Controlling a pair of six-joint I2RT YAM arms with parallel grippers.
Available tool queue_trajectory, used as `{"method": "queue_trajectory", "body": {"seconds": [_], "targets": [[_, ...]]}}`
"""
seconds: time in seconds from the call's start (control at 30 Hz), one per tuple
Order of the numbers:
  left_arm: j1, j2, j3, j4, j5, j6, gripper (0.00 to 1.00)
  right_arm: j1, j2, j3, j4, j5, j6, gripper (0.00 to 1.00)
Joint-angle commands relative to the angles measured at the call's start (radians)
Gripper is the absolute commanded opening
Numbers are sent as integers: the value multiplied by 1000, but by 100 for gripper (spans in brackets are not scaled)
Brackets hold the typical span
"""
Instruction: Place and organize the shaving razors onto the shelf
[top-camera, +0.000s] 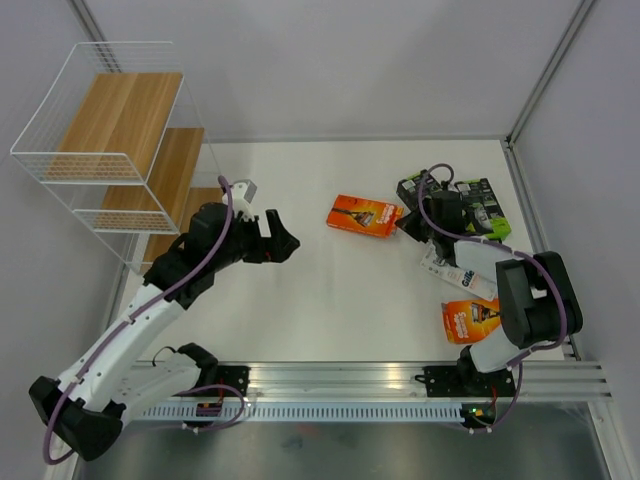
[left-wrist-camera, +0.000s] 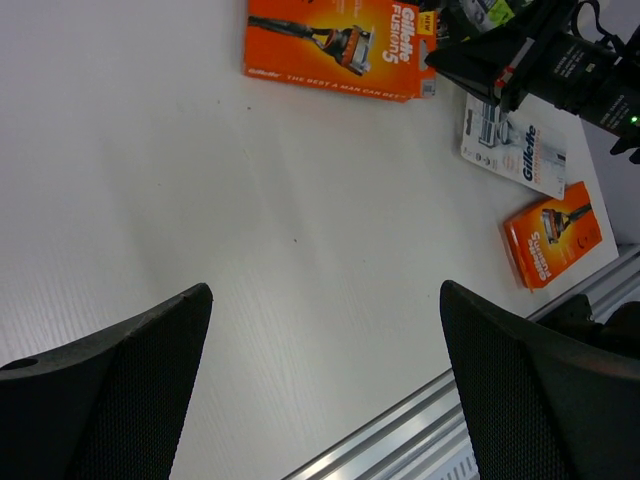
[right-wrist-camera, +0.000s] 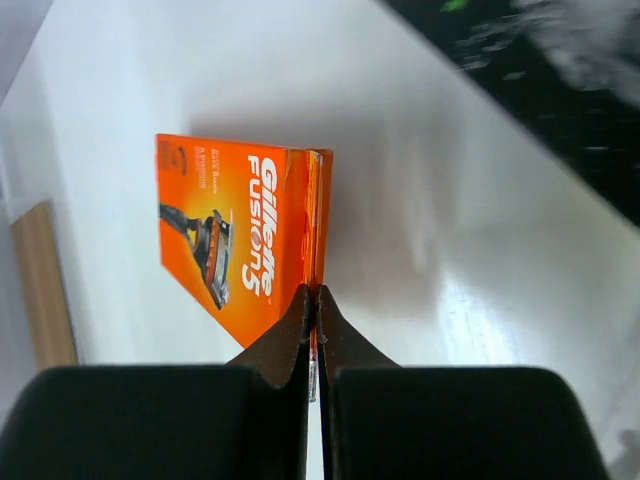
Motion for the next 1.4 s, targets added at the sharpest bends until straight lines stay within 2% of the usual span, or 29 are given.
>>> {"method": "queue_trajectory", "body": {"seconds": [0.0,0.17,0.27,0.4,0.5,0.7,0.97,1.23,1.37], "targets": [[0,-38,75,36,-33,44,100,39,-39,56,40,-150,-29,1],[0,-32,202,5,-114,61,100,202,-21,87,99,-148,9,0],[0,-42,247,-6,-183,93,100,280,15,95,221,-159,95,1],[0,-70,276,-32,-282,87,100,326,88,193,294,-197,150,1],[0,-78,323,-50,-355,47,100,388,114,254,381,-169,173,1],[0,-91,374,-52,-372,47,99,478,245,400,534,-188,323,0],[0,-151,370,-53,-399,47,100,599,300,610,528,-165,350,0],[0,-207,368,-56,-416,68,100,675,450,650,567,-116,400,1],[0,-236,359,-53,-428,81,100,705,576,648,755,-81,472,1]]}}
